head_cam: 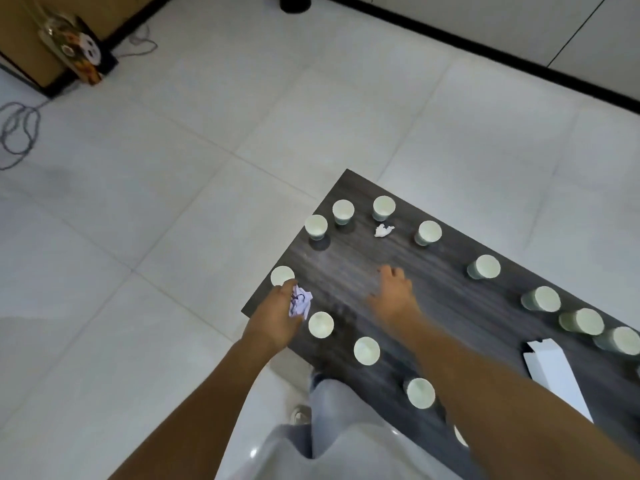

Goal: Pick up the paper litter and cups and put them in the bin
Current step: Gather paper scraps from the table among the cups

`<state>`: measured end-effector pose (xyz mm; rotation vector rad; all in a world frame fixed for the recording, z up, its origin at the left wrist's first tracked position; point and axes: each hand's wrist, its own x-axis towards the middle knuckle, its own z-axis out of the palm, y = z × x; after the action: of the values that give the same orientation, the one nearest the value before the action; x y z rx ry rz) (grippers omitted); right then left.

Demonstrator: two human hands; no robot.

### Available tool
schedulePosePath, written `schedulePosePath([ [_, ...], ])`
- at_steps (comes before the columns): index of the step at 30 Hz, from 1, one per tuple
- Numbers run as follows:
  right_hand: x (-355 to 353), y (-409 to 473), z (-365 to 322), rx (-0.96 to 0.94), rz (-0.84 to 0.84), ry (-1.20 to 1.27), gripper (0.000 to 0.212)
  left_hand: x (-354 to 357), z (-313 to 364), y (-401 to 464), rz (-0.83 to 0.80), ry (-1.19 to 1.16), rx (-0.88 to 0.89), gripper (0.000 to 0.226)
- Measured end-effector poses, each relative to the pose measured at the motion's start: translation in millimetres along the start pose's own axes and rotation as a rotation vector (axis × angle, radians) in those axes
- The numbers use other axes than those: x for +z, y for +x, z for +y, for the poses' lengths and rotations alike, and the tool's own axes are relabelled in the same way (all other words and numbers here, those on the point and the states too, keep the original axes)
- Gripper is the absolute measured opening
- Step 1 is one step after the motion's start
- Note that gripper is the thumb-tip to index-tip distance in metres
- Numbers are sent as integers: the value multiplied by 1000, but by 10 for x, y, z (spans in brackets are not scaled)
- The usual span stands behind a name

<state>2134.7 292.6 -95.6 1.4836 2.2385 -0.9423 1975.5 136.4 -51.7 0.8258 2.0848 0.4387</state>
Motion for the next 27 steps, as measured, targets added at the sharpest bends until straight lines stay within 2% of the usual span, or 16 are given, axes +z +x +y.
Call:
schedulePosePath([
  [8,-24,1304,16,81,13,2,52,69,145,1207,-81,14,20,36],
  [12,127,1994,215,134,87,17,50,176,118,1913,-77,130,68,58],
  [15,302,2434,384,162,137,23,47,295,78,2367,-118,76,39,51],
  [17,435,2647,460,167,165,9,46,391,24,2542,-125,83,96,51],
  [22,760,3045,582,188,179,-22,45,620,-172,2764,-158,66,100,58],
  [27,935,3282,654,212,183,-61,46,829,-451,2930,-302,77,51,49],
])
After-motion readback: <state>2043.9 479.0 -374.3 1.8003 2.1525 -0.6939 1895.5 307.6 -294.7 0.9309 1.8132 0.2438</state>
